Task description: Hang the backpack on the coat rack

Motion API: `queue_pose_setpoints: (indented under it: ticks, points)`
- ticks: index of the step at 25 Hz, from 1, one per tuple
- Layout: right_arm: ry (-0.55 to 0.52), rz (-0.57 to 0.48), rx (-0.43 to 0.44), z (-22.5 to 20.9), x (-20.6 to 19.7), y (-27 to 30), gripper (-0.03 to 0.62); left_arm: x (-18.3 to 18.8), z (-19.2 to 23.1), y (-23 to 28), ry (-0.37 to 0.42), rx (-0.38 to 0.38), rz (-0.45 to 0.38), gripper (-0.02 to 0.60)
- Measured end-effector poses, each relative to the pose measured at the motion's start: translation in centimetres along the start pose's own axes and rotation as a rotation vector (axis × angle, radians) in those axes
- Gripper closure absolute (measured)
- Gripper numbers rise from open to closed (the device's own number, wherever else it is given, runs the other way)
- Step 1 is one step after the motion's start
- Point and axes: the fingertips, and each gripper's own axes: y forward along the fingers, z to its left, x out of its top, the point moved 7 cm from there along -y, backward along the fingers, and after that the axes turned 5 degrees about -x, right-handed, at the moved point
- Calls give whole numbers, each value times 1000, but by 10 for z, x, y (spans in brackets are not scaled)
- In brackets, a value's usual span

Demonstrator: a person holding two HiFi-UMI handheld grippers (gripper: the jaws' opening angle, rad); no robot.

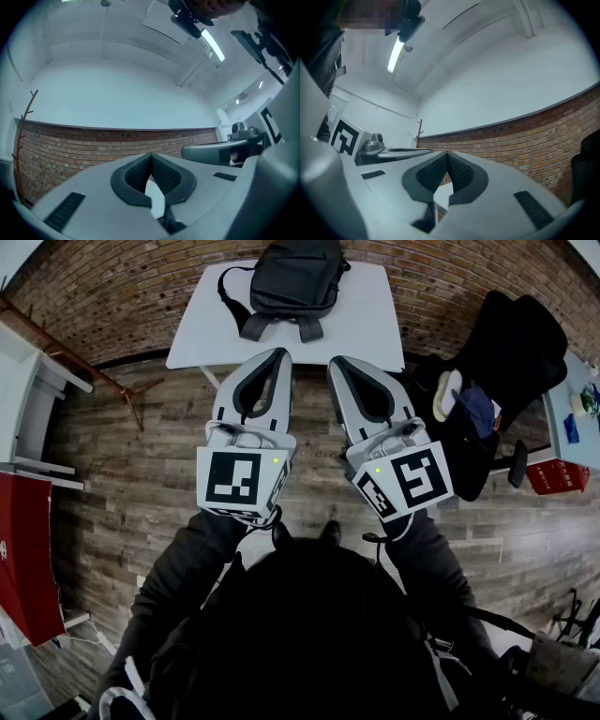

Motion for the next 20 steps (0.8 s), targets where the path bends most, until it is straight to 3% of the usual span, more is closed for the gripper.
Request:
queue_pose_setpoints:
  ticks: [13,20]
  points:
    - [18,-11,18,-25,-3,-25,586,-4,-36,10,17,20,33,572]
    - [142,-10,124,-47,-16,-36,583,-22,-57,13,5,67,83,572]
